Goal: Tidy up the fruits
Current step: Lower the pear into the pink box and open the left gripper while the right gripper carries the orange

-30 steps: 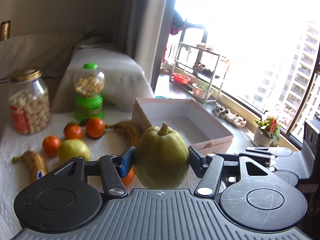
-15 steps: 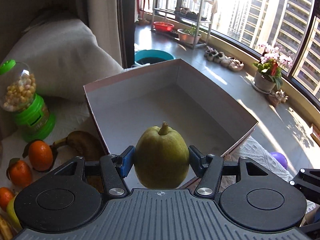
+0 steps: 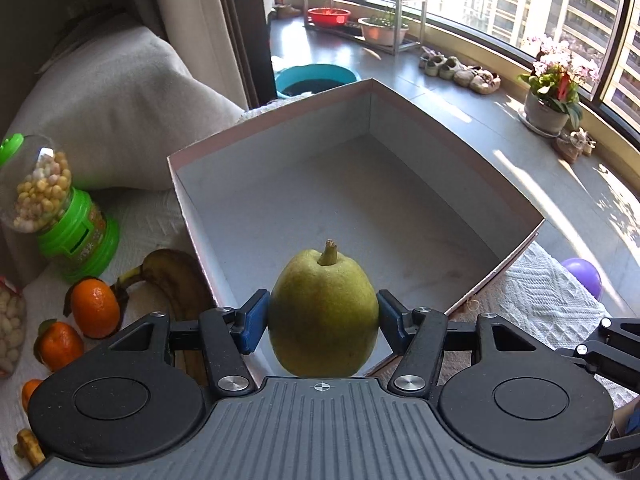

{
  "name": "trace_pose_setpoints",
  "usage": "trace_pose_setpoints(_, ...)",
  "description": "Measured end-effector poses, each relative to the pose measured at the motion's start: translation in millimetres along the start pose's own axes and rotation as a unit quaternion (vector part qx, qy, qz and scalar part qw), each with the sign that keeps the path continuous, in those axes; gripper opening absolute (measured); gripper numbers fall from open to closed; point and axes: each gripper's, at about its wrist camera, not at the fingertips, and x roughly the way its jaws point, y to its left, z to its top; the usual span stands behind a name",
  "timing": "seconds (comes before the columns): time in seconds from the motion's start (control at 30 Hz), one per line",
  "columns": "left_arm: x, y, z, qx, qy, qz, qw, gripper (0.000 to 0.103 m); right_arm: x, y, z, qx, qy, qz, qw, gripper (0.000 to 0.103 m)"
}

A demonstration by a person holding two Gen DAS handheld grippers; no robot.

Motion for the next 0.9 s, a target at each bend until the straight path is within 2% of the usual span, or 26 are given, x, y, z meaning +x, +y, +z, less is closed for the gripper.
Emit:
trace_pose_setpoints(0.2,2,6,-2,-0.024,0.008,-0.017,0.9995,0.064,10,-3,1,0.004,0.008,0.004,1.0,0.034)
trace_pose_setpoints(0.4,7,4,9,-0.027,0.047,-0.012,0.9984,0.065,12,1,-3,-0.002,0.015,0.008,1.0,0.034)
trace_pose_setpoints(0.5,3,9,9,-0.041,0.049,-0.021,0.9978,0.063,14,-1,-3,0.0,0.015,0.007,1.0,0.034)
trace_pose_setpoints(0.57,-2,7,7,-0.035,0.036,-0.011,0.9987,0.062,12,-3,-4,0.002,0.013,0.009,1.0,0.034)
trace_pose_setpoints(0.67,-15,-1,2,-0.008,-0.006,0.024,0.9997,0.059,12,-3,-3,0.0,0.01,0.008,1.0,0.034)
trace_pose_setpoints(0.8,-38,-2,-10,0.005,-0.063,0.061,0.9961,0.058,3,1,-1,-0.012,-0.003,0.012,1.0,0.034)
trace_pose_setpoints(0.9,-66,6,-33,-0.017,-0.12,0.046,0.9916,0.057,-8,3,7,-0.021,-0.018,0.018,0.999,0.034)
